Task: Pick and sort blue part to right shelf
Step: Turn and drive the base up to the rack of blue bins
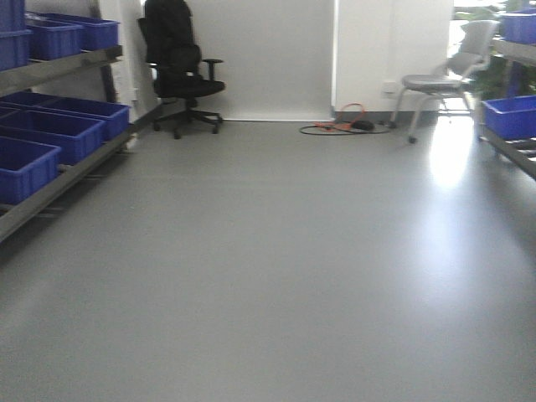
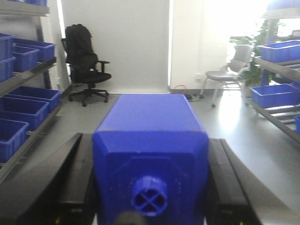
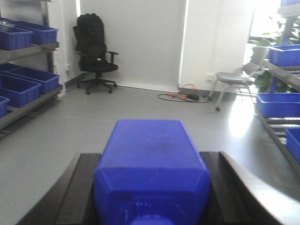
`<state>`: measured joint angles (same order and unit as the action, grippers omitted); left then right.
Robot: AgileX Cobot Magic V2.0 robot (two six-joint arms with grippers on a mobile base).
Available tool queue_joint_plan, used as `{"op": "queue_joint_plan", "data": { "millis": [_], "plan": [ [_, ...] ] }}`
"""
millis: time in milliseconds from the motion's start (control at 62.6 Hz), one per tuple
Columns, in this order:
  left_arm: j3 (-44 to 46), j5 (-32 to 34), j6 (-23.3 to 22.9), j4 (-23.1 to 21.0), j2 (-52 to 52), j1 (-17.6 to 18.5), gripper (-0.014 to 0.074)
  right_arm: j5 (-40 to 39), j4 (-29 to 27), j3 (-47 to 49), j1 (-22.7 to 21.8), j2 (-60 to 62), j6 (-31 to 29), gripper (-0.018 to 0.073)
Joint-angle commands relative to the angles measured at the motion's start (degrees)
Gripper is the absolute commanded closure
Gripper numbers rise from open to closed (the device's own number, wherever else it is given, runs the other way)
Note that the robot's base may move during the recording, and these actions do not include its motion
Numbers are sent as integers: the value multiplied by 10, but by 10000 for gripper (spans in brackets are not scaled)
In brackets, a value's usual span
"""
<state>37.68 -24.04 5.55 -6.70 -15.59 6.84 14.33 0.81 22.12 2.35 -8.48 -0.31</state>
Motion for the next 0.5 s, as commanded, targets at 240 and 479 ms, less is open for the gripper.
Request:
{"op": "queue_joint_plan", "data": {
  "millis": [240, 479],
  "plan": [
    [16, 54, -2, -5, -9, 0, 263, -56, 4, 16, -3, -6, -5, 137],
    [16, 54, -2, -5, -9, 0, 263, -56, 4, 16, -3, -6, -5, 137]
  ]
}}
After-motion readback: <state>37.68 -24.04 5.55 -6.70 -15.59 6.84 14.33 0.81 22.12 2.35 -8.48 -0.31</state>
